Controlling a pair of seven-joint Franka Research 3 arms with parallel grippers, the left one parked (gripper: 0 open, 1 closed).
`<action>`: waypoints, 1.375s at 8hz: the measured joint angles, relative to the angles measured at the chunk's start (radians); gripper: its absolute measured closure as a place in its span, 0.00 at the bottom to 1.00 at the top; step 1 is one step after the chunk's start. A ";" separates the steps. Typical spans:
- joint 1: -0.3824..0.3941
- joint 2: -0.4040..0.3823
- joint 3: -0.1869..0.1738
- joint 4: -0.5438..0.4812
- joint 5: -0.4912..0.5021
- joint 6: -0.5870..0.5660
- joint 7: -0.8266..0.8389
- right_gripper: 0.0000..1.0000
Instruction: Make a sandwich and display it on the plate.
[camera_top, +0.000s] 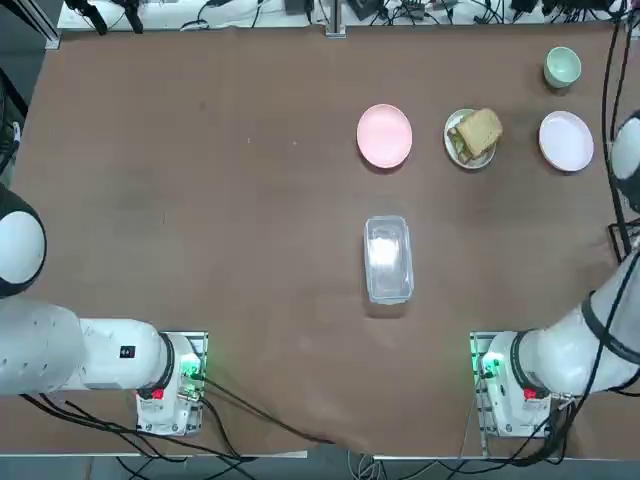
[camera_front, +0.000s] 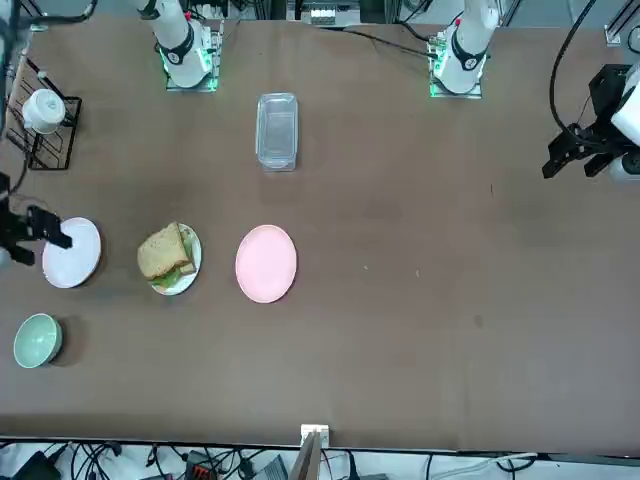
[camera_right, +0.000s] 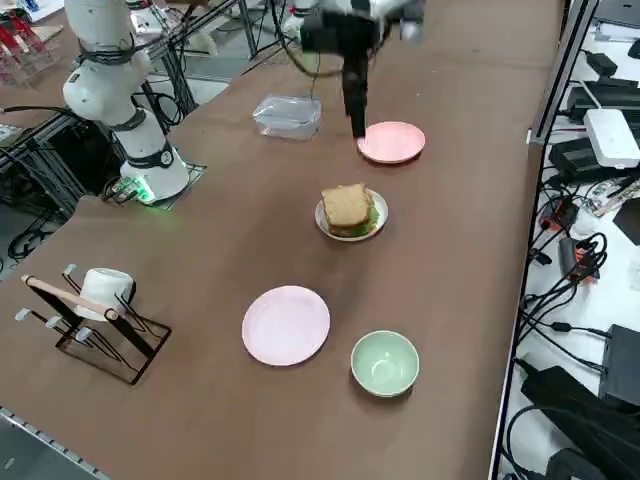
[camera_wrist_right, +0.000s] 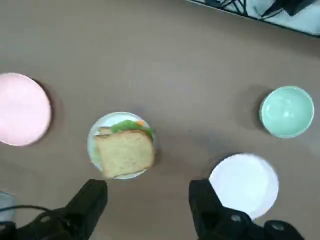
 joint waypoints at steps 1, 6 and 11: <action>0.025 -0.049 0.001 0.000 -0.009 -0.040 0.097 0.00; 0.035 -0.261 0.146 -0.133 -0.174 -0.101 0.407 0.00; -0.122 -0.445 0.339 -0.332 -0.236 -0.101 0.460 0.00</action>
